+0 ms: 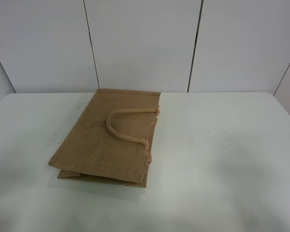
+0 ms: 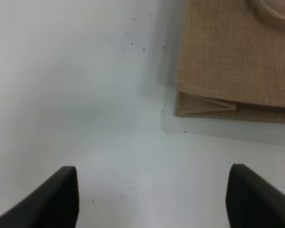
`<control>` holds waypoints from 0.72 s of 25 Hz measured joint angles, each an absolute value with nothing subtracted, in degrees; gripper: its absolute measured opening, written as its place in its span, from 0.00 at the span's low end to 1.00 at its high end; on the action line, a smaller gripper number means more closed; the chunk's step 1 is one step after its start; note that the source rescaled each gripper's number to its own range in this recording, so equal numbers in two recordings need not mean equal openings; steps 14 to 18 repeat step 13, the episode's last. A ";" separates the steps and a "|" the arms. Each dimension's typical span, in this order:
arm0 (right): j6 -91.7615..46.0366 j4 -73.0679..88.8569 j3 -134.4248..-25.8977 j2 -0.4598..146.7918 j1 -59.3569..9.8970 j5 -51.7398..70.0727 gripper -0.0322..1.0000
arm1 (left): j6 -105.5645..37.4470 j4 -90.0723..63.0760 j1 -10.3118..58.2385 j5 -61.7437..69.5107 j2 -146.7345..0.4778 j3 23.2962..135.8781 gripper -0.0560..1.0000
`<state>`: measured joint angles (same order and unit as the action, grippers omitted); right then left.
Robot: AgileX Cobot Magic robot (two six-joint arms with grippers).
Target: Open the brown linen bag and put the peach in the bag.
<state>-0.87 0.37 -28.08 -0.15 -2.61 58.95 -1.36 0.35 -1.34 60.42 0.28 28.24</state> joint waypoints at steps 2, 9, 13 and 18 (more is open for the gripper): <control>-0.87 0.37 -28.08 -0.15 -2.61 58.95 1.00 | -1.36 0.00 -1.34 60.42 0.28 28.24 0.95; -0.87 0.37 -28.08 -0.15 -2.61 58.95 1.00 | -1.36 0.00 -1.29 60.42 0.28 28.24 0.95; -0.87 0.37 -28.08 -0.15 -2.61 58.95 1.00 | -1.36 0.00 -1.29 60.42 0.28 28.24 0.95; -0.87 0.37 -28.08 -0.15 -2.61 58.95 1.00 | -1.36 0.00 -1.29 60.42 0.28 28.24 0.95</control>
